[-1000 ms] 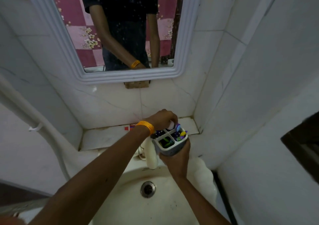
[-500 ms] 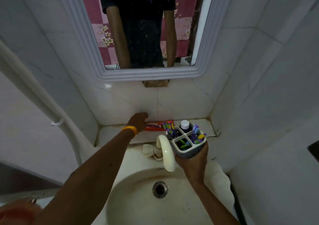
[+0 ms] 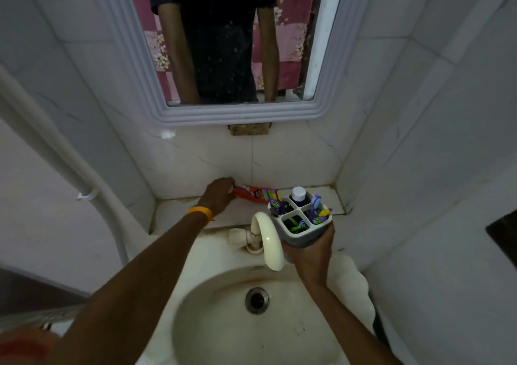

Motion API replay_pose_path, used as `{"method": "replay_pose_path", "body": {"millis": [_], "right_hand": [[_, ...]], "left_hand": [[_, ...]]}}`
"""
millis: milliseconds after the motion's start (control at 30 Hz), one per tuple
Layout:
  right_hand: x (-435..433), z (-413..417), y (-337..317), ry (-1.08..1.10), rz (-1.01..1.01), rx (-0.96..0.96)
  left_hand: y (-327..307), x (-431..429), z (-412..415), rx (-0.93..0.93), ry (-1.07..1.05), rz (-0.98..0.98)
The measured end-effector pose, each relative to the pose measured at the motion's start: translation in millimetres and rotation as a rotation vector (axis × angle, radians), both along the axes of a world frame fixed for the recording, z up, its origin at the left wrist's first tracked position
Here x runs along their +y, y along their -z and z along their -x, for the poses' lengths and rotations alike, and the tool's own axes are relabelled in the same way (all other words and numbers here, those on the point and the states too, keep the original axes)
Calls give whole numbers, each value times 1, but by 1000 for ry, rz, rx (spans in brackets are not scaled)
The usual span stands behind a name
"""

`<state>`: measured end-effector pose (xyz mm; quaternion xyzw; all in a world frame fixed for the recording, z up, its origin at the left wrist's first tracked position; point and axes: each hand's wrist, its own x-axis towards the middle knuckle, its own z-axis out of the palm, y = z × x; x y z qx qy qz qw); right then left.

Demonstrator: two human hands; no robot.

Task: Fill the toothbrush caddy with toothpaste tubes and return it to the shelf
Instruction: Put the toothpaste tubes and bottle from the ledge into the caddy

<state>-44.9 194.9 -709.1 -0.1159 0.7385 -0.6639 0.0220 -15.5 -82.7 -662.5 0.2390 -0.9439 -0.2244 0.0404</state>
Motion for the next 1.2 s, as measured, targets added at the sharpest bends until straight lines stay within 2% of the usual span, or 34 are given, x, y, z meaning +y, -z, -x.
{"method": "replay_pose_path", "body": {"millis": [300, 400, 533, 700, 967, 1100, 1200], "right_hand": [[1, 3, 4, -15, -27, -16], [2, 5, 0, -6, -27, -26], [4, 4, -3, -11, -39, -33], [4, 4, -6, -57, -14, -18], [2, 7, 10, -12, -99, 32], [-2, 10, 14, 1, -84, 24], [-6, 18, 33, -43, -71, -12]], "left_hand": [[-134, 23, -30, 543, -35, 21], [-168, 41, -34, 617, -19, 23], [-181, 72, -31, 487, 96, -51], [-161, 92, -17, 190, 182, 41], [-148, 101, 13, 75, 188, 66], [-150, 100, 31, -46, 230, 0], [-151, 103, 44, -141, 260, 21]]}}
